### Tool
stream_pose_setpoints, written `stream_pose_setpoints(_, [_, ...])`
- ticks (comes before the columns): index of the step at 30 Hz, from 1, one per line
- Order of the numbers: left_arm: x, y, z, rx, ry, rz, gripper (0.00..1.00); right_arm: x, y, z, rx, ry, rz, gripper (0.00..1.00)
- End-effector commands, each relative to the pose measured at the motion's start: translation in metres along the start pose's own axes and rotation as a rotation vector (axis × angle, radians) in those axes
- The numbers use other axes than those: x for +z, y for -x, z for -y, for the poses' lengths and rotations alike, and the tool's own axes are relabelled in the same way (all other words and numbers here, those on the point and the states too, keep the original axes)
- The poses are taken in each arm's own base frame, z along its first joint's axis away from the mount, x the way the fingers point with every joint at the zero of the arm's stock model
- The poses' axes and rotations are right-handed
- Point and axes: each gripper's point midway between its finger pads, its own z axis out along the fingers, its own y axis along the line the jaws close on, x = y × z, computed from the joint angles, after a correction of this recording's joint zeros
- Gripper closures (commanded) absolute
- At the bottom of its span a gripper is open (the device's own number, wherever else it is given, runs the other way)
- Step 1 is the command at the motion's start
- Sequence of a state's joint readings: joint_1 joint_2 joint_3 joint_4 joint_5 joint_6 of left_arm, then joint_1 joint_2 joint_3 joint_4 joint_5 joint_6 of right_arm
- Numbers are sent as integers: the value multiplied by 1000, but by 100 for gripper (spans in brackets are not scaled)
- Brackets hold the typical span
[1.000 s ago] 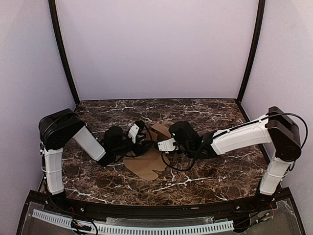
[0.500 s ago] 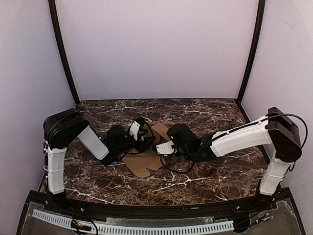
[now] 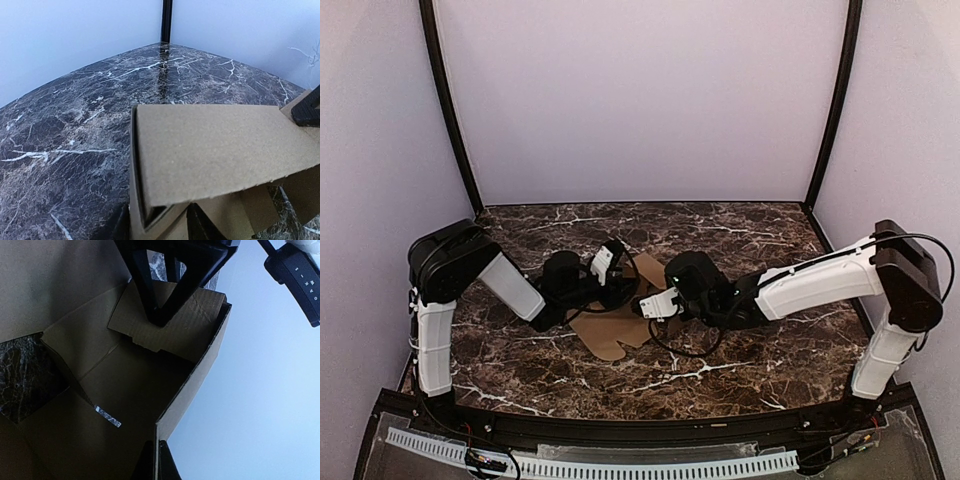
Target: Fold the paper box
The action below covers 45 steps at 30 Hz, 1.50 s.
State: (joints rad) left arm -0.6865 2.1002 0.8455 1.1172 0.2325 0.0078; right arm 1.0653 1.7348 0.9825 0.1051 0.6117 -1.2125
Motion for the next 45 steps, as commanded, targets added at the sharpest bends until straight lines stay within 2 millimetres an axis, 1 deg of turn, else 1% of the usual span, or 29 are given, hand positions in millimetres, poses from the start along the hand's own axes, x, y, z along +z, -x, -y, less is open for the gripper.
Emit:
stream_pose_setpoints(1, [1, -3, -1, -2, -39, -18, 66, -9, 8, -23, -77, 72, 83, 100])
stream_pose_setpoints(6, [1, -1, 0, -10, -50, -10, 70, -12, 7, -20, -90, 71, 85, 100])
stream_pose_setpoints(9, [0, 3, -2, -39, -36, 10, 74, -12, 10, -14, -49, 91, 87, 99])
stream_pose_setpoints(11, [0, 5, -4, -52, -26, 25, 77, -14, 13, -13, -5, 132, 90, 97])
stream_pose_setpoints(12, [-1, 6, -6, -58, -14, 29, 81, -15, 15, -15, 15, 163, 92, 96])
stream_pose_setpoints(14, [-2, 10, -8, -64, -1, 46, 85, -17, 18, -15, 81, 223, 91, 95])
stream_pose_setpoints(16, [-3, 10, -6, -76, -6, 47, 87, -21, 22, -13, 143, 280, 97, 93])
stream_pose_setpoints(19, [-1, 11, -6, -87, -14, 46, 88, -38, 29, -15, 219, 414, 152, 88])
stream_pose_setpoints(22, [-2, 10, -6, -86, -7, 42, 89, -55, 22, -13, 291, 524, 208, 82])
stream_pose_setpoints(26, [-5, 8, -7, -78, 0, 33, 89, -73, 7, -6, 411, 646, 287, 72])
stream_pose_setpoints(28, [-5, 8, -8, -74, 9, 30, 89, -78, -1, 1, 467, 678, 305, 68])
stream_pose_setpoints(32, [-3, 8, -8, -66, 6, 17, 88, -90, -8, 15, 523, 720, 352, 61])
stream_pose_setpoints(34, [-3, 9, -7, -65, -3, 16, 87, -89, -11, 27, 574, 716, 366, 58])
stream_pose_setpoints(37, [-3, 10, -5, -67, -11, 6, 87, -80, -19, 49, 689, 731, 390, 58])
stream_pose_setpoints(38, [-3, 12, -4, -63, -15, 6, 87, -73, -25, 58, 745, 733, 392, 57])
stream_pose_setpoints(41, [-3, 14, 0, -61, -39, -1, 86, -54, -30, 77, 931, 813, 419, 54])
stream_pose_setpoints(43, [-2, 17, 5, -56, -53, -2, 86, -41, -27, 82, 1058, 912, 459, 53])
stream_pose_setpoints(45, [1, 20, 10, -41, -58, -8, 86, -28, -22, 75, 1132, 980, 468, 46])
